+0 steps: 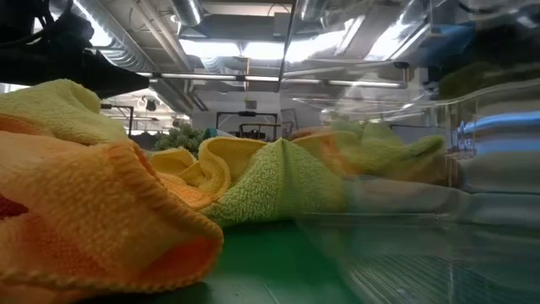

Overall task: Sort microfiber towel by color & place in baskets
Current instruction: Put the green microfiber towel into the top transparent bin

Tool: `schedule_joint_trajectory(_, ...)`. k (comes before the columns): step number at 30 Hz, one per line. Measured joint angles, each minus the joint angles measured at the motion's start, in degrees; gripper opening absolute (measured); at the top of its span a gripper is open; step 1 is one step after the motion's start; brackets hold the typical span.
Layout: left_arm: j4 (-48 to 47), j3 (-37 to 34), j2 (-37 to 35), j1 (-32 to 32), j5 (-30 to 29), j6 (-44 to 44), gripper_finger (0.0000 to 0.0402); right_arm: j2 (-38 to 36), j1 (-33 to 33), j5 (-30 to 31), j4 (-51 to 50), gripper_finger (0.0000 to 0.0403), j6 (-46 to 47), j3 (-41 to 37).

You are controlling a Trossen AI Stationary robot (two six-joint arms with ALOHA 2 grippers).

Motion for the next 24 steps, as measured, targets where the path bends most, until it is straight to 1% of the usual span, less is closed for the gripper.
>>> schedule_joint_trajectory(4,0.1,0.0,0.0,0.0,0.0,-0.7,0.0124,1.2,0.0,2.2,14.2,0.0193,-1.9,0.2)
schedule_joint_trajectory(5,0.3,0.0,0.0,0.0,0.0,-0.7,0.0124,1.7,0.0,2.5,16.0,0.0193,-3.3,0.5)
schedule_joint_trajectory(8,0.7,0.0,0.0,0.0,0.0,-0.9,0.0124,4.6,0.0,3.0,16.1,0.0193,-6.1,3.7)
schedule_joint_trajectory(11,0.7,0.0,0.0,0.0,0.0,-0.9,0.0124,11.0,0.0,3.0,14.8,0.0193,-8.4,8.0)
schedule_joint_trajectory(16,0.8,0.0,0.0,0.0,0.0,-0.9,0.0124,26.0,0.0,0.1,8.6,0.0193,-14.3,17.8)
schedule_joint_trajectory(19,0.8,0.0,0.0,0.0,0.0,-0.9,0.0124,34.7,0.0,-1.5,-0.3,0.0193,-17.8,25.0)
schedule_joint_trajectory(24,0.8,0.0,0.0,0.0,0.0,-0.9,0.0124,49.2,0.0,-1.6,-15.9,0.0193,-24.0,36.6)
